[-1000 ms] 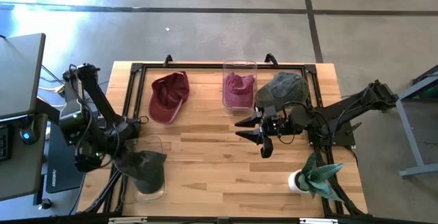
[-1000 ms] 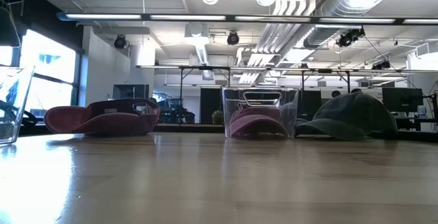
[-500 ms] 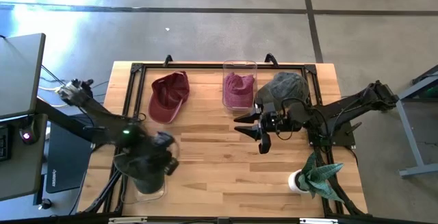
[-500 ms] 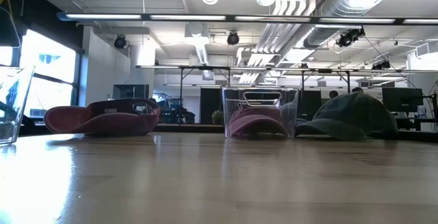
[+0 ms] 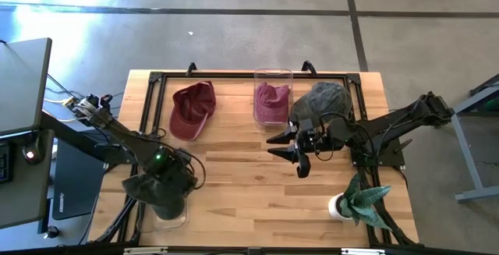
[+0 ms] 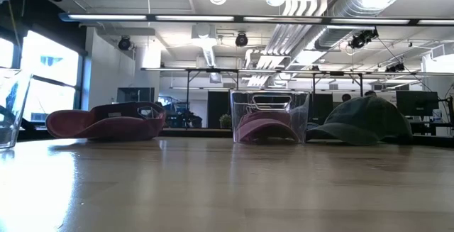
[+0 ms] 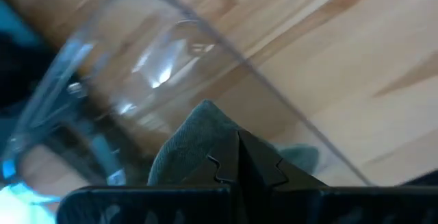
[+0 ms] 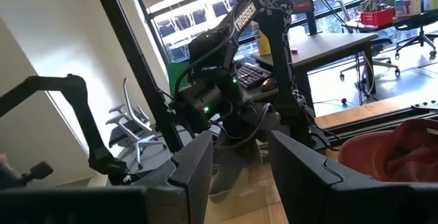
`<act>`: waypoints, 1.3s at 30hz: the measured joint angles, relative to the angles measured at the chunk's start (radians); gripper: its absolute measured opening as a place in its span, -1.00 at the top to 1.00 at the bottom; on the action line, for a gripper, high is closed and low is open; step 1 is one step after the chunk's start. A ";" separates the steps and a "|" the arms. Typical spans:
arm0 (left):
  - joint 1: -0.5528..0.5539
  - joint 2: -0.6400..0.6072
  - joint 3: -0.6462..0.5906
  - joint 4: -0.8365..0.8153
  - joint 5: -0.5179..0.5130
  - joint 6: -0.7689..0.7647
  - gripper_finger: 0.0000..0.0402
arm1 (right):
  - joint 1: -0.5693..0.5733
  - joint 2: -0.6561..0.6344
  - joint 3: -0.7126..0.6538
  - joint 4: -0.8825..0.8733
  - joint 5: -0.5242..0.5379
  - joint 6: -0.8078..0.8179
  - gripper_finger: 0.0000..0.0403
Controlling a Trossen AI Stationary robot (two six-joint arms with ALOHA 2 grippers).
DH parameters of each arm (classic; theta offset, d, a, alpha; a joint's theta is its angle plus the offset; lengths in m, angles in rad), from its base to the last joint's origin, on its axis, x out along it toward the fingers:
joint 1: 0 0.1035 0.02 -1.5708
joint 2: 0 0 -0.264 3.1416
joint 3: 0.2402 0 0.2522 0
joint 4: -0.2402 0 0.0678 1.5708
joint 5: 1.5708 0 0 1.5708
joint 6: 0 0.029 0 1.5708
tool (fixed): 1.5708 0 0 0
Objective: Pick & Place hat
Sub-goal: Put the left black cap into the bottom transparent bin
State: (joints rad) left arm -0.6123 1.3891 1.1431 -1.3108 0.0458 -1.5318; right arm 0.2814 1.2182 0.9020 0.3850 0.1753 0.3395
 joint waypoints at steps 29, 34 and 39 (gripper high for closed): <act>-0.023 -0.130 -0.118 0.216 -0.006 -0.085 0.58 | 0.000 0.000 0.000 -0.005 0.005 -0.007 0.31; -0.034 -0.175 0.006 0.123 0.056 -0.173 0.57 | 0.000 0.000 0.000 -0.007 0.005 -0.008 0.31; -0.115 -0.179 0.079 0.049 0.195 -0.369 0.71 | 0.000 0.000 0.000 -0.010 -0.008 -0.008 0.31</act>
State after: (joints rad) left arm -0.7278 1.2102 1.2221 -1.2622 0.2405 -1.9013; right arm 0.2810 1.2182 0.9020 0.3751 0.1671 0.3317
